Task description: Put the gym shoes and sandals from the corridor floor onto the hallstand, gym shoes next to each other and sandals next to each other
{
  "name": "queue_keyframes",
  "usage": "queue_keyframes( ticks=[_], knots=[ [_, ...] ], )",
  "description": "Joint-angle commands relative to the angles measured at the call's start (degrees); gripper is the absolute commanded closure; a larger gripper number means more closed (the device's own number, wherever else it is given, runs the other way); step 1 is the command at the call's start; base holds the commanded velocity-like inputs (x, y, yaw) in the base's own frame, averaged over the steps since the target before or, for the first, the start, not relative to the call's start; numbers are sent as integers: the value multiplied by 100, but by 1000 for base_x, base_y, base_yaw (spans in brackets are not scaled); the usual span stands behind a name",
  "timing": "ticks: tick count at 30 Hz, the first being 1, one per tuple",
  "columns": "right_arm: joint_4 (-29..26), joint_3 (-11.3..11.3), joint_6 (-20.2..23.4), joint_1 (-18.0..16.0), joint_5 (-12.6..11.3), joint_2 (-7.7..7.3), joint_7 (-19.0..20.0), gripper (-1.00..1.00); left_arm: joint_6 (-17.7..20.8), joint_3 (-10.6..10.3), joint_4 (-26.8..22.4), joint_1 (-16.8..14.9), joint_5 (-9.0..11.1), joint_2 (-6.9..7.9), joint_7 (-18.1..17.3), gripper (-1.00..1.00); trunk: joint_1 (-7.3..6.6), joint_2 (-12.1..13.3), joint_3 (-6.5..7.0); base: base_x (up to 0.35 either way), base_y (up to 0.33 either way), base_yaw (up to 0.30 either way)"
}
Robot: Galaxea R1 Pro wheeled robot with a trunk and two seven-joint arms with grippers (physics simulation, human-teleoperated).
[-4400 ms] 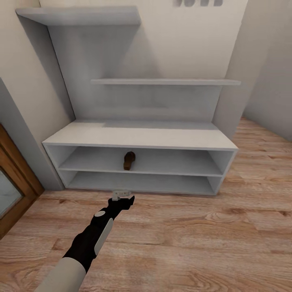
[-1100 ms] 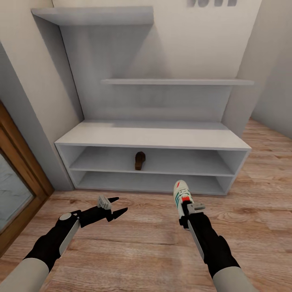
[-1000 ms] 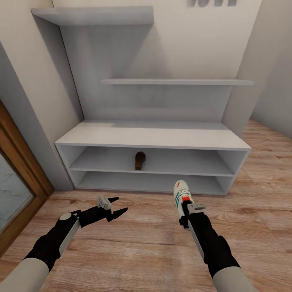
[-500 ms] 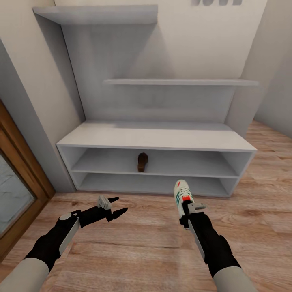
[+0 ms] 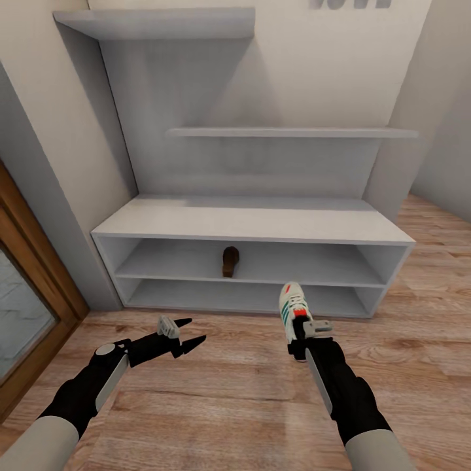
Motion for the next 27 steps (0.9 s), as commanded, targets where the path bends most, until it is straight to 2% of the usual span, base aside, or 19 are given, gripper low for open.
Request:
queue_keyframes(
  ticks=[1,2,4,5,8,16,27],
  knots=[
    [-3,6,34,-3,35,1,-1,100,30,-22,1,-4,50,10,-62,-100,-1,-2,-5,0,0,0],
    [-2,6,34,-3,32,1,-1,100,30,-22,3,-5,46,11,-112,-100,-1,-2,-5,0,0,0],
    [-1,6,34,-3,25,2,-3,100,30,-17,32,-4,34,25,-488,-100,-1,-2,-5,0,0,0],
    [2,6,34,-3,20,2,-4,100,26,-7,99,-5,28,98,-774,-100,-1,-2,-5,0,0,0],
    [7,6,34,-3,18,1,-2,100,-38,0,176,-5,31,270,-1048,-100,-1,-2,-5,0,0,0],
    [-1,6,34,-3,28,1,-10,100,-132,3,202,-4,35,333,-1148,-100,-1,-2,-5,68,0,0],
    [-2,-2,34,-3,29,2,-11,100,-137,-6,203,-5,40,331,-1155,-100,-1,-2,-5,315,-29,0]
  ],
)
